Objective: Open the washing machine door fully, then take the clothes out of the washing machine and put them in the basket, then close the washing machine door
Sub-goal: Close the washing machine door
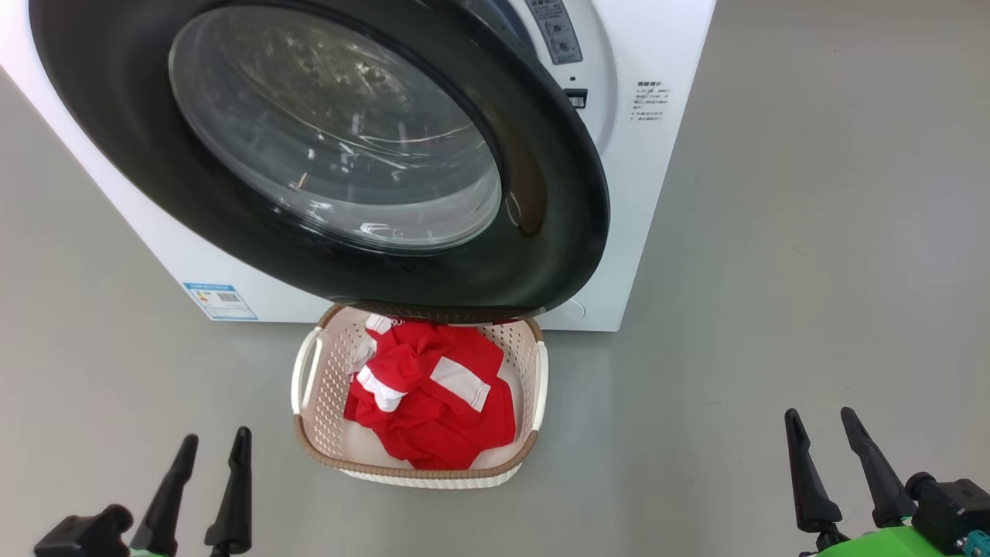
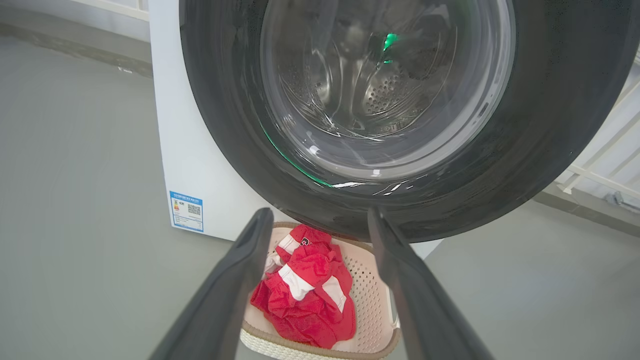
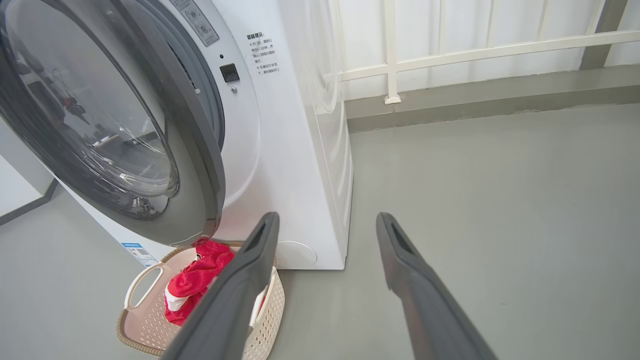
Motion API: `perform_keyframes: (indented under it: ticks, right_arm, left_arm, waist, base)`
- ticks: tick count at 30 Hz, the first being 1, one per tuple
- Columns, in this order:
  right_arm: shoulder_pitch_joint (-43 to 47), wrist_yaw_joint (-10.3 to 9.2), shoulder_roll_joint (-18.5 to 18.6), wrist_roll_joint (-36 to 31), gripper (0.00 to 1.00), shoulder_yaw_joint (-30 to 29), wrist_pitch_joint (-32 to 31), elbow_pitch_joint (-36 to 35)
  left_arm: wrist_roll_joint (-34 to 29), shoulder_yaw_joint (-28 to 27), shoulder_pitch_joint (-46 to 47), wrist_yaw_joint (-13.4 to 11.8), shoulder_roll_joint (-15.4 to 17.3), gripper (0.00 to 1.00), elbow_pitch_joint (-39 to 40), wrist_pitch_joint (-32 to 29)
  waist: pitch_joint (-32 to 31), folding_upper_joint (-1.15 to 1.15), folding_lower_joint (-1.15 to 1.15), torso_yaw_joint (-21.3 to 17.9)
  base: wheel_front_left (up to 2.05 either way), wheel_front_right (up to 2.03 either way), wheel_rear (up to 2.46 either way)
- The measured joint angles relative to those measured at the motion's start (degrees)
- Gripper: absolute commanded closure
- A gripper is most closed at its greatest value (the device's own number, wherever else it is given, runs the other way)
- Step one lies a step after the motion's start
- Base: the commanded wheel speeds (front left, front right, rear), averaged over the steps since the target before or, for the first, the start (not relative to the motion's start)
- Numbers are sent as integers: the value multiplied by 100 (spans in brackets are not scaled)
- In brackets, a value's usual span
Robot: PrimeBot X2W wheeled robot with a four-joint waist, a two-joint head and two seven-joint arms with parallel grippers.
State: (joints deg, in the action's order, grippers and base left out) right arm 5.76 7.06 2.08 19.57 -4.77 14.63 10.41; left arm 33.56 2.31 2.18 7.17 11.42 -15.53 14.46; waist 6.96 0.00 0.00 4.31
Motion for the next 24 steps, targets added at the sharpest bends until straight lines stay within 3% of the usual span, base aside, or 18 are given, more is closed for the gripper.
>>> perform_keyframes:
  ticks: [9, 24]
  right_arm:
    - [1, 0, 0, 1, 0, -18, 0, -4]
    - [1, 0, 0, 1, 0, -18, 0, -20]
  left_arm:
    - [-1220, -334, -188, 0, -274, 0, 497, 0]
    - [-1429, -358, -235, 0, -367, 0, 563, 0]
  waist:
    - [-14, 0, 0, 1]
    - [29, 0, 0, 8]
  base:
    - [0, 0, 0]
    - [0, 0, 0]
